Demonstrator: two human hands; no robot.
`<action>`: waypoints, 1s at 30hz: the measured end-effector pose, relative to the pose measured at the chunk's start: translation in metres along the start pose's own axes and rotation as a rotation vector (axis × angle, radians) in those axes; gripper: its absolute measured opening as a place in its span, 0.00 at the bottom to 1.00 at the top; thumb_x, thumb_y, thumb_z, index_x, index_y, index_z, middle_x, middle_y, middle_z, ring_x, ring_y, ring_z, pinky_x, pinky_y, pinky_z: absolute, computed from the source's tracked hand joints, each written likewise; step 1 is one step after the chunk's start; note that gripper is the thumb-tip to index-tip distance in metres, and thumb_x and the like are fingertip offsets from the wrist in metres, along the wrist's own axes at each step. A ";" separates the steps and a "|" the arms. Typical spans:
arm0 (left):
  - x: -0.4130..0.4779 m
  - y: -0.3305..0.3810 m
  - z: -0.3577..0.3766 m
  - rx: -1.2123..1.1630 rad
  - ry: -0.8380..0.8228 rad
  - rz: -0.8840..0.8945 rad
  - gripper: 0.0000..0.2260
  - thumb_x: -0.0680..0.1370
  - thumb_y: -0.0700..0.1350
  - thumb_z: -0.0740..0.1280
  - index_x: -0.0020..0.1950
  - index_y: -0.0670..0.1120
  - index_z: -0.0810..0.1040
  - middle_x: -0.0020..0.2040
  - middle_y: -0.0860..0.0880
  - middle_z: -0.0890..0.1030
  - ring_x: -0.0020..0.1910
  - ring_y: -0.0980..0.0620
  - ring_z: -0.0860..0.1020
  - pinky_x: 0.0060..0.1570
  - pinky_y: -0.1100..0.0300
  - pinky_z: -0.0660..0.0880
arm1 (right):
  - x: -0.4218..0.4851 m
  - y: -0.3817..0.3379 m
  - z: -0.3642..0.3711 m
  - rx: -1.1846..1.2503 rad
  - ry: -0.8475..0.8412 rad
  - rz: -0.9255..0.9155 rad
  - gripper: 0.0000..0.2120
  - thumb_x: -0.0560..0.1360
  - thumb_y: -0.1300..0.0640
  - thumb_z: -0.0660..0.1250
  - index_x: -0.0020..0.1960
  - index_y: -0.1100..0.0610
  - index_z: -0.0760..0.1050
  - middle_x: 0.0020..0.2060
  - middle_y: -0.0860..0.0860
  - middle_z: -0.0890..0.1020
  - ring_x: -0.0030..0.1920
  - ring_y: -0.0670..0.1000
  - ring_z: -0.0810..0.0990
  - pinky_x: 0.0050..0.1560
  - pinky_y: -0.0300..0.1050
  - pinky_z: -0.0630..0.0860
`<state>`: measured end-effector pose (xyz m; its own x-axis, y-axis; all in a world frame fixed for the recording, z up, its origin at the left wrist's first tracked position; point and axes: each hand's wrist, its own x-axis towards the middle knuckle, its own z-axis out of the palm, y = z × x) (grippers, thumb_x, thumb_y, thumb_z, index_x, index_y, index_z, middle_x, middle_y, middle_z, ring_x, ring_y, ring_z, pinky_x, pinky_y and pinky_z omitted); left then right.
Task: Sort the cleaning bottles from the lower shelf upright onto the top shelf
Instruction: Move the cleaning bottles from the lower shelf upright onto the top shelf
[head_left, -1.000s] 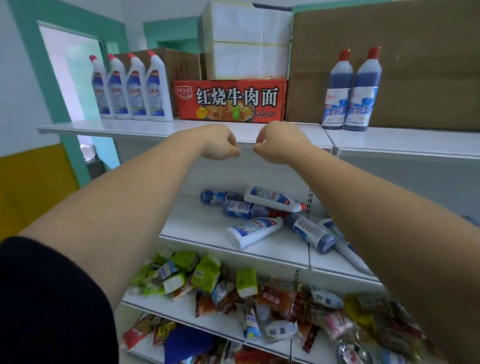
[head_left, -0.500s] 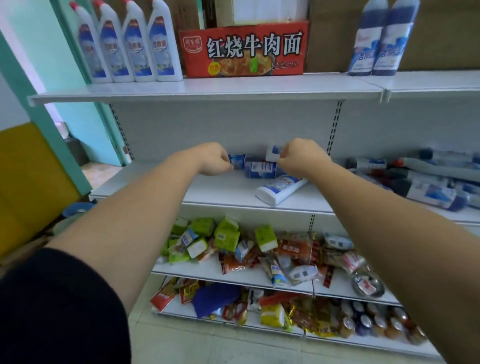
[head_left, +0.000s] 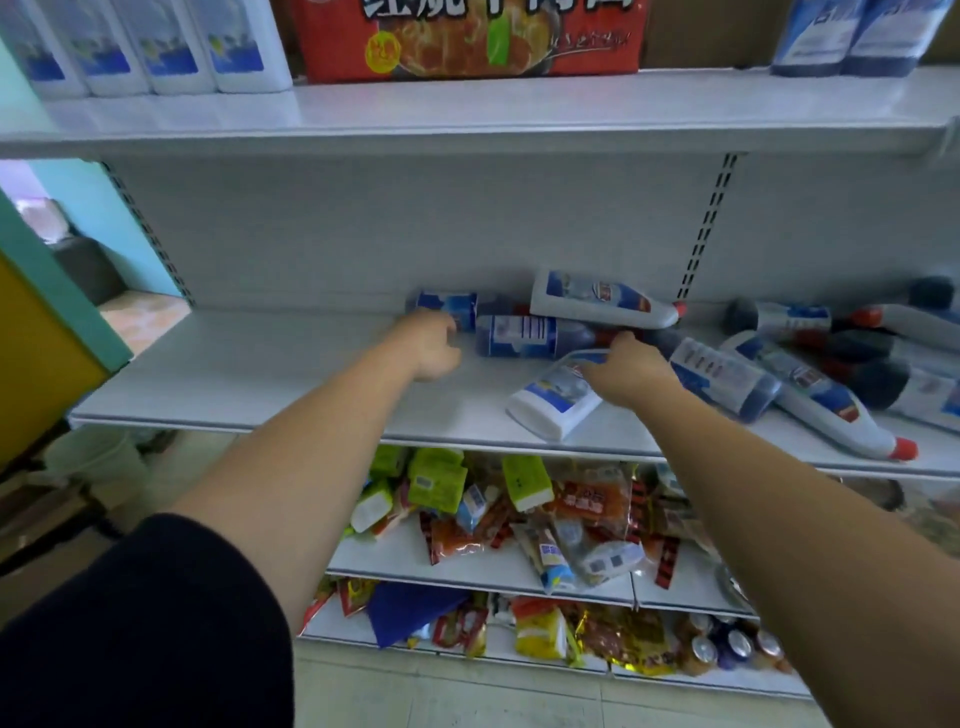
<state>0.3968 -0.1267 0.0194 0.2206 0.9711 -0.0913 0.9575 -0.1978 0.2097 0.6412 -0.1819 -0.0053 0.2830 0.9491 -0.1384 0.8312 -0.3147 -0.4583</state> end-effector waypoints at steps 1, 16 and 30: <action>0.011 -0.003 0.007 0.016 0.007 -0.007 0.19 0.78 0.49 0.66 0.68 0.46 0.75 0.68 0.40 0.74 0.64 0.39 0.75 0.63 0.49 0.74 | 0.008 0.000 0.005 0.040 0.002 0.038 0.24 0.80 0.48 0.64 0.70 0.61 0.67 0.56 0.58 0.78 0.54 0.58 0.78 0.50 0.49 0.73; 0.154 -0.037 0.048 0.156 0.002 0.000 0.34 0.78 0.49 0.68 0.80 0.47 0.57 0.78 0.45 0.61 0.76 0.39 0.60 0.70 0.39 0.64 | 0.076 0.022 0.059 0.476 -0.052 0.345 0.58 0.43 0.26 0.72 0.67 0.55 0.71 0.59 0.56 0.72 0.49 0.57 0.84 0.45 0.54 0.85; 0.127 -0.049 0.040 -0.034 -0.054 -0.073 0.20 0.78 0.53 0.69 0.64 0.40 0.75 0.62 0.36 0.79 0.59 0.39 0.78 0.49 0.56 0.71 | 0.046 0.006 0.047 0.735 0.101 0.477 0.36 0.66 0.52 0.79 0.59 0.52 0.54 0.55 0.59 0.78 0.49 0.62 0.83 0.53 0.62 0.82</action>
<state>0.3853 0.0007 -0.0416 0.1610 0.9739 -0.1602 0.9647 -0.1211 0.2337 0.6365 -0.1398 -0.0556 0.5909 0.7023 -0.3970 0.1055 -0.5551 -0.8250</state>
